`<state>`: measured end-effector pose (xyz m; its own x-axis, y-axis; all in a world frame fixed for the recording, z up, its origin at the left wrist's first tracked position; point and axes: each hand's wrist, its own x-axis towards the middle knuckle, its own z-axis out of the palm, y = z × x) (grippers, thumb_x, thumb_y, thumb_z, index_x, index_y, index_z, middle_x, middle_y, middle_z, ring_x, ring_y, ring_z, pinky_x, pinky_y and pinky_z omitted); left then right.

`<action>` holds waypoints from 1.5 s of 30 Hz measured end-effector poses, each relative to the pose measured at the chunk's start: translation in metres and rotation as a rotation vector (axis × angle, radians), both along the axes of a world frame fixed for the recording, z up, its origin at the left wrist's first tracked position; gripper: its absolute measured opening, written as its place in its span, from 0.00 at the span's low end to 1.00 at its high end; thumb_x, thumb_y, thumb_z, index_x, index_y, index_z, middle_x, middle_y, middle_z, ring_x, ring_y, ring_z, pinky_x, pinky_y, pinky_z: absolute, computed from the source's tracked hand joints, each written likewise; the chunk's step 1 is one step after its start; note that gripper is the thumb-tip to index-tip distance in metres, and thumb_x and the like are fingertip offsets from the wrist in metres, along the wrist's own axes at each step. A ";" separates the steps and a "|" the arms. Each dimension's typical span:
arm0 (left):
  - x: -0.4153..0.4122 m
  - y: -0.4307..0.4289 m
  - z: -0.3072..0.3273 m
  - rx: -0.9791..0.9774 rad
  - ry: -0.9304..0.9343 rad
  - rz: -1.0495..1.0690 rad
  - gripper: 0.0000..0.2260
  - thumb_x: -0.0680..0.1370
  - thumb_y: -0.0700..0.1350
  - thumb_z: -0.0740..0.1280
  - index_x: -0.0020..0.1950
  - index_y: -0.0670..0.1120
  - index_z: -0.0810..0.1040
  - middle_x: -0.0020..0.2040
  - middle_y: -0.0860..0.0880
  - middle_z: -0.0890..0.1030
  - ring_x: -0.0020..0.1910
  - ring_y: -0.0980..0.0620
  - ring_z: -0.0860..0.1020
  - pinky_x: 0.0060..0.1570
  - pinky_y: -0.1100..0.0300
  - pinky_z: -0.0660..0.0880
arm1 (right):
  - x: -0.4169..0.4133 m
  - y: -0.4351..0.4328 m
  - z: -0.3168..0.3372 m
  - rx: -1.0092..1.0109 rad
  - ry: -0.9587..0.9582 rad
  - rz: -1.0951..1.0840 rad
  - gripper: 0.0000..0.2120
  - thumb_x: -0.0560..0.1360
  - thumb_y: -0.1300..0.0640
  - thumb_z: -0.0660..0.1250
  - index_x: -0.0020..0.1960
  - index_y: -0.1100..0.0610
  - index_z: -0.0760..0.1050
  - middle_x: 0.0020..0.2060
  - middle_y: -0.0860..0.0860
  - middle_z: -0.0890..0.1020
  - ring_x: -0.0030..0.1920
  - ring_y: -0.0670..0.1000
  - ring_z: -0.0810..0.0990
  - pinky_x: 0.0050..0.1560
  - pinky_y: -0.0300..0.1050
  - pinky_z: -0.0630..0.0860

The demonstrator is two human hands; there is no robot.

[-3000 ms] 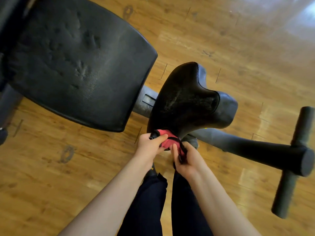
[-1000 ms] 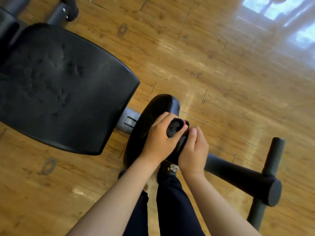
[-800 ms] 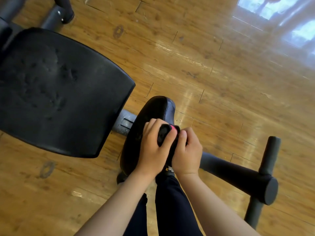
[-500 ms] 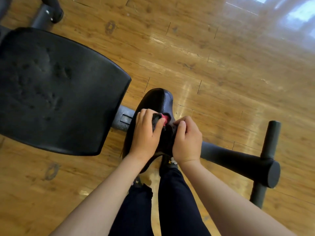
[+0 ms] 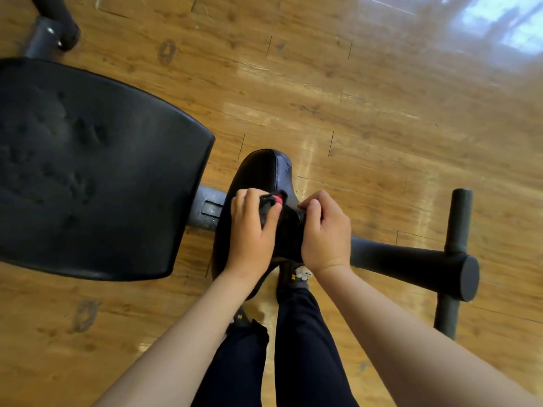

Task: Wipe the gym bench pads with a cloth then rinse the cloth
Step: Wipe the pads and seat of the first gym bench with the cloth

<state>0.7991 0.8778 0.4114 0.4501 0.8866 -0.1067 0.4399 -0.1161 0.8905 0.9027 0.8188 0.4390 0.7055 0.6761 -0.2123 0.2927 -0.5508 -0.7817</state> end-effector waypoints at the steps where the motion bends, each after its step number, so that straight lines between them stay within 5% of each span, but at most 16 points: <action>1: 0.000 -0.003 0.004 0.032 -0.017 -0.035 0.10 0.79 0.55 0.59 0.52 0.49 0.70 0.51 0.53 0.69 0.52 0.50 0.72 0.52 0.51 0.75 | 0.000 0.000 0.000 0.000 0.000 -0.004 0.15 0.77 0.52 0.51 0.41 0.58 0.72 0.35 0.53 0.76 0.38 0.50 0.74 0.41 0.48 0.72; 6: -0.003 -0.004 0.006 0.138 -0.050 -0.214 0.09 0.80 0.51 0.59 0.54 0.47 0.69 0.51 0.50 0.70 0.51 0.48 0.72 0.52 0.57 0.72 | 0.000 0.001 -0.001 -0.003 -0.004 -0.014 0.14 0.77 0.51 0.51 0.40 0.57 0.71 0.34 0.52 0.75 0.37 0.49 0.74 0.39 0.44 0.70; 11: 0.008 0.039 -0.010 -0.264 0.152 -0.139 0.07 0.81 0.49 0.62 0.53 0.47 0.68 0.55 0.47 0.70 0.58 0.47 0.70 0.58 0.45 0.73 | 0.000 0.000 -0.002 -0.001 -0.016 -0.022 0.15 0.78 0.53 0.52 0.41 0.59 0.72 0.35 0.54 0.76 0.39 0.51 0.75 0.42 0.51 0.74; 18: 0.001 0.026 -0.001 -0.191 0.048 -0.198 0.18 0.75 0.62 0.61 0.50 0.48 0.70 0.51 0.49 0.71 0.55 0.47 0.71 0.53 0.52 0.74 | -0.001 0.001 -0.001 -0.004 -0.015 -0.024 0.15 0.77 0.53 0.51 0.41 0.59 0.72 0.35 0.53 0.76 0.39 0.51 0.74 0.42 0.50 0.73; 24: 0.015 0.054 -0.021 -0.249 0.138 -0.180 0.08 0.80 0.50 0.64 0.51 0.48 0.68 0.55 0.46 0.70 0.58 0.46 0.70 0.59 0.44 0.72 | -0.001 0.001 -0.001 -0.005 -0.017 -0.025 0.16 0.77 0.53 0.51 0.41 0.60 0.72 0.36 0.55 0.76 0.39 0.52 0.75 0.43 0.53 0.74; 31: 0.010 0.053 -0.024 -0.197 0.106 -0.203 0.09 0.80 0.48 0.65 0.53 0.44 0.71 0.54 0.45 0.72 0.55 0.48 0.73 0.54 0.53 0.74 | 0.000 0.000 -0.002 -0.010 -0.006 -0.014 0.15 0.77 0.53 0.51 0.41 0.59 0.72 0.36 0.53 0.76 0.40 0.49 0.74 0.42 0.47 0.72; 41: 0.020 0.069 -0.043 -0.281 0.150 -0.145 0.10 0.81 0.49 0.63 0.54 0.43 0.69 0.55 0.45 0.72 0.53 0.50 0.72 0.45 0.63 0.70 | 0.001 -0.001 -0.003 0.007 0.009 -0.005 0.15 0.77 0.53 0.51 0.40 0.60 0.72 0.35 0.53 0.76 0.40 0.51 0.75 0.42 0.50 0.73; 45: 0.020 0.073 -0.048 -0.224 0.152 -0.167 0.07 0.81 0.48 0.63 0.52 0.46 0.68 0.54 0.47 0.70 0.54 0.49 0.71 0.50 0.57 0.71 | 0.001 0.000 -0.003 0.008 0.019 -0.007 0.14 0.76 0.54 0.51 0.41 0.59 0.72 0.36 0.53 0.76 0.41 0.50 0.75 0.43 0.51 0.74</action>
<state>0.8193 0.9508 0.3639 0.5516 0.7487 -0.3676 0.5608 -0.0068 0.8279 0.9040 0.8186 0.4361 0.7066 0.6725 -0.2203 0.2739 -0.5469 -0.7911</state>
